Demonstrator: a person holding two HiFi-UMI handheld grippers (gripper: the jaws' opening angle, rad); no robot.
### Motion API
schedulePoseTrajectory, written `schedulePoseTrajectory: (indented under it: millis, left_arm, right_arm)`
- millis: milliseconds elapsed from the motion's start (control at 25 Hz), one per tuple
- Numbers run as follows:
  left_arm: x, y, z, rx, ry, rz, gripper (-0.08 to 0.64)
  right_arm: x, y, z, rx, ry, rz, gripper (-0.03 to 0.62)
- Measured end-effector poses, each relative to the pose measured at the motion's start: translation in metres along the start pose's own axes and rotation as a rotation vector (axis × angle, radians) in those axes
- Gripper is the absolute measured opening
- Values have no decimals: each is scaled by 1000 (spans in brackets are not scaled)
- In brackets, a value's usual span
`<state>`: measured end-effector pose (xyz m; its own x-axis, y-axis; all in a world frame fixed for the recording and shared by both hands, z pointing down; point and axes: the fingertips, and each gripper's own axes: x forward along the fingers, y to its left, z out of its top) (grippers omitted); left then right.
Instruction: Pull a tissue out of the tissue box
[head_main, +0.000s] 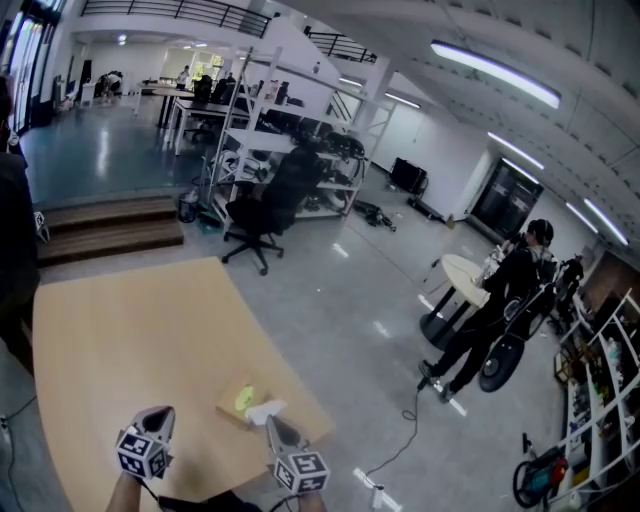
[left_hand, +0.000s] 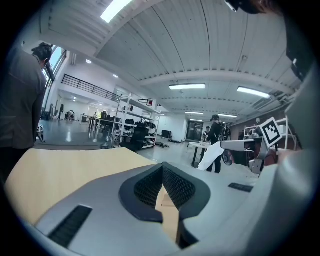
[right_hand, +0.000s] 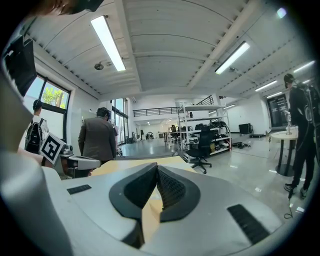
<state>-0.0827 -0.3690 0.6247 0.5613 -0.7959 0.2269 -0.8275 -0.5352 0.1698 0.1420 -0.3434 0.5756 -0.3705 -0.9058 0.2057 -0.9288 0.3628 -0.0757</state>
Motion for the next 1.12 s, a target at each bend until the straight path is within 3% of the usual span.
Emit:
schedulePoseTrajectory:
  millis: [1120]
  left_arm:
    - [9, 0, -1, 0, 2, 6, 8]
  right_arm:
    - [4, -3, -5, -6, 7, 6, 2]
